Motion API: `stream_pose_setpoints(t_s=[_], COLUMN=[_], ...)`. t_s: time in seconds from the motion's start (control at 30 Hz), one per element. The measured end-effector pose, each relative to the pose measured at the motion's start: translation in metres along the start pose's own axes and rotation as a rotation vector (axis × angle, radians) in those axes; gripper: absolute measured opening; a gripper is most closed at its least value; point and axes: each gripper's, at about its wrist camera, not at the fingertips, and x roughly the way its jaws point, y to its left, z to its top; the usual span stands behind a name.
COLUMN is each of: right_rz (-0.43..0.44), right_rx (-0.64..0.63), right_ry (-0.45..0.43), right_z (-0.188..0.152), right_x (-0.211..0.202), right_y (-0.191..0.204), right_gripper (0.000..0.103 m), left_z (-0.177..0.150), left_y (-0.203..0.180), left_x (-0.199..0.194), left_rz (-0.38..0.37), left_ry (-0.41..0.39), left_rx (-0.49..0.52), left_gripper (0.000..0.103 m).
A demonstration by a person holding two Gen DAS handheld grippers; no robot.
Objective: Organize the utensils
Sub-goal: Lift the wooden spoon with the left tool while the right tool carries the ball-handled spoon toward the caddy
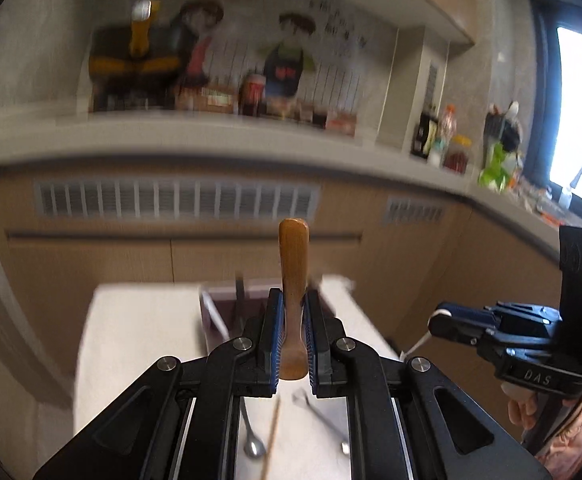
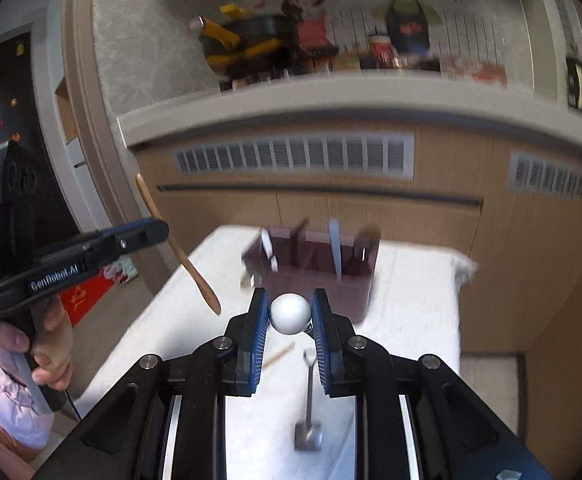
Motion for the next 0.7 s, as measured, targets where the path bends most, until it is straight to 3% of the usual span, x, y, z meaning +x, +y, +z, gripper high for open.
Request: stream_pose_setpoints(t_s=[0.1,0.27,0.43,0.7], right_rz=[0.013,0.013,0.027,0.059], right_rx=[-0.004,-0.003,0.049,0.14], right_ry=[-0.081,-0.111,-0.075,0.013], right_z=[0.043,0.084,0.094,0.082], right_x=[-0.008,0.012,0.045,0.101], right_y=[-0.002,-0.011,-0.026,-0.052], right_gripper=[0.02,0.02,0.02,0.02], left_z=[0.038,0.063,0.059,0.025], left_y=[-0.001,0.01,0.031,0.064], left_x=[-0.002,0.033,0.072,0.127], left_rz=[0.023,0.029,0.058,0.079], left_ry=[-0.09,-0.097,-0.051,0.06], left_rx=[0.034,0.03,0.013,-0.036], left_gripper=[0.011,0.011,0.011,0.011])
